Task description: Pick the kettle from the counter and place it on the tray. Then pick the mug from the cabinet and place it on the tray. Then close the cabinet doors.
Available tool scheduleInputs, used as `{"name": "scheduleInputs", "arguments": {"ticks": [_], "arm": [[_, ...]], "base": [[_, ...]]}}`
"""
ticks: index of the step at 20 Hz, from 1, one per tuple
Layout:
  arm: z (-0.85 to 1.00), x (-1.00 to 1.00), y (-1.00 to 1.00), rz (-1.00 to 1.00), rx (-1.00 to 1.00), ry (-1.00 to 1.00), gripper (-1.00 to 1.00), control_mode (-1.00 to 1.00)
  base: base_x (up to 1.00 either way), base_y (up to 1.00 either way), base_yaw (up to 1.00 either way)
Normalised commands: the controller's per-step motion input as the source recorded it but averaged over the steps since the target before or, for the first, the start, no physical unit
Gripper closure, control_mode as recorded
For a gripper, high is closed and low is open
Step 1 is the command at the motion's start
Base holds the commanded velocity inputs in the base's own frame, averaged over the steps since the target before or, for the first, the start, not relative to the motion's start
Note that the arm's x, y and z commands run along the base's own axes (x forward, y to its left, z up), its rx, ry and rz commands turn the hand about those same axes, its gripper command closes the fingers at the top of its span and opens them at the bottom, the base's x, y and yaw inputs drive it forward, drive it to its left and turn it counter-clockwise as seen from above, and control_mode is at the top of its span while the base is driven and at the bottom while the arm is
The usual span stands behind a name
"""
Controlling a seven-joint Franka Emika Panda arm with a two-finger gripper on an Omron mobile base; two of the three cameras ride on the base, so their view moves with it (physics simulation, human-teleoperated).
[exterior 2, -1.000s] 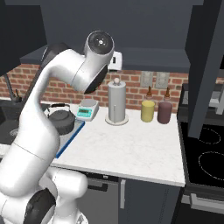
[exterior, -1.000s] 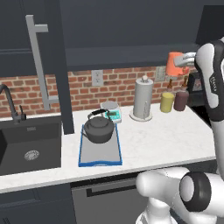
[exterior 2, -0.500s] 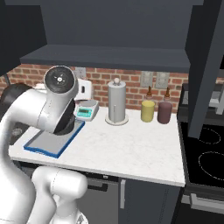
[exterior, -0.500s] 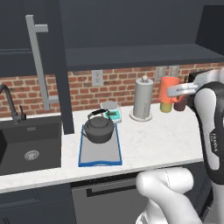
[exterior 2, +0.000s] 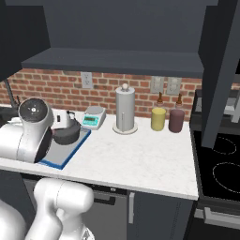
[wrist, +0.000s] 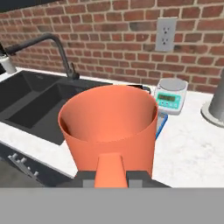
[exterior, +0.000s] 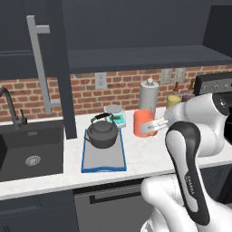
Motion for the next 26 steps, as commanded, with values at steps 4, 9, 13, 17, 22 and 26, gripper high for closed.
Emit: {"name": "scheduleInputs", "arguments": {"ticks": [4, 9, 13, 17, 22, 26], "arm": [[-0.66, 0.27, 0.72, 0.36, -0.01, 0.12, 1.00, -1.00], [-0.70, 0.22, 0.35, 0.29, -0.13, -0.19, 1.00, -1.00], [-0.66, 0.03, 0.32, 0.05, -0.05, -0.30, 1.00, -1.00], [-0.42, 0.51, 0.26, 0.00, 0.00, 0.00, 1.00, -1.00], [-0.55, 0.38, 0.17, 0.00, 0.00, 0.18, 1.00, -1.00], [-0.64, 0.43, 0.06, 0.00, 0.00, 0.27, 1.00, -1.00]], "base": [[0.00, 0.00, 0.00], [0.00, 0.00, 0.00], [0.00, 0.00, 0.00], [0.00, 0.00, 0.00], [0.00, 0.00, 0.00], [0.00, 0.00, 0.00]]}}
